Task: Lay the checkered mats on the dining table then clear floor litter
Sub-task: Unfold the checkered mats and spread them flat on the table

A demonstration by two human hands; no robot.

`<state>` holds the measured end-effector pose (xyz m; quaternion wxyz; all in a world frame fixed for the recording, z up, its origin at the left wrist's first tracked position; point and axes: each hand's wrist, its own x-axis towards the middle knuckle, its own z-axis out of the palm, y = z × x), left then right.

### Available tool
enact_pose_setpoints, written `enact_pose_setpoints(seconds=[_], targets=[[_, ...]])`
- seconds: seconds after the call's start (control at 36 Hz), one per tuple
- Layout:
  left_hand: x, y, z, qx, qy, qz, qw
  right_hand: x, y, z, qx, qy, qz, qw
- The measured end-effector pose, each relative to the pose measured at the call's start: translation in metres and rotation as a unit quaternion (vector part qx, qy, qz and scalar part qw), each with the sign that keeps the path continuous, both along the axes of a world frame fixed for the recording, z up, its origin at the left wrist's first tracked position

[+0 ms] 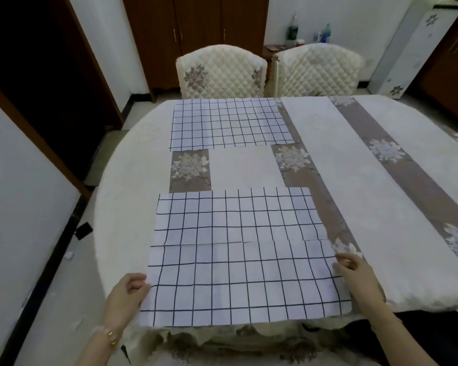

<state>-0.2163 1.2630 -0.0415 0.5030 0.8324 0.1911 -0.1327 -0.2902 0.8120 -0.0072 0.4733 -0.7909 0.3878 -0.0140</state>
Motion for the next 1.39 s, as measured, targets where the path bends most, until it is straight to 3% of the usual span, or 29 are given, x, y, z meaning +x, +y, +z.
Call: enact_pose_setpoints(seconds=[0.22, 0.61, 1.08, 1.14, 1.22, 1.31, 1.39], targets=[[0.002, -0.005, 0.0, 0.004, 0.008, 0.029, 1.0, 0.017, -0.01, -0.008, -0.03, -0.01, -0.037, 0.999], [0.028, -0.011, 0.004, 0.025, -0.008, 0.054, 0.998, 0.049, -0.022, -0.015, -0.059, -0.001, -0.01, 0.998], [0.024, -0.024, 0.015, 0.104, -0.015, 0.024, 0.994, 0.043, -0.021, -0.024, -0.074, -0.018, 0.003, 0.997], [0.025, -0.028, 0.017, 0.164, -0.025, 0.003, 0.986, 0.045, -0.019, -0.022, -0.091, -0.011, 0.003, 0.996], [0.022, -0.04, 0.023, 0.278, -0.095, -0.045, 0.955, 0.049, -0.013, -0.02, -0.218, -0.005, 0.054, 0.974], [0.019, -0.065, 0.023, 0.287, -0.149, -0.143, 0.935, 0.054, 0.007, -0.019, -0.311, -0.063, 0.142, 0.938], [0.017, -0.093, 0.013, 0.287, -0.204, -0.281, 0.893, 0.061, 0.044, -0.018, -0.295, -0.068, 0.249, 0.92]])
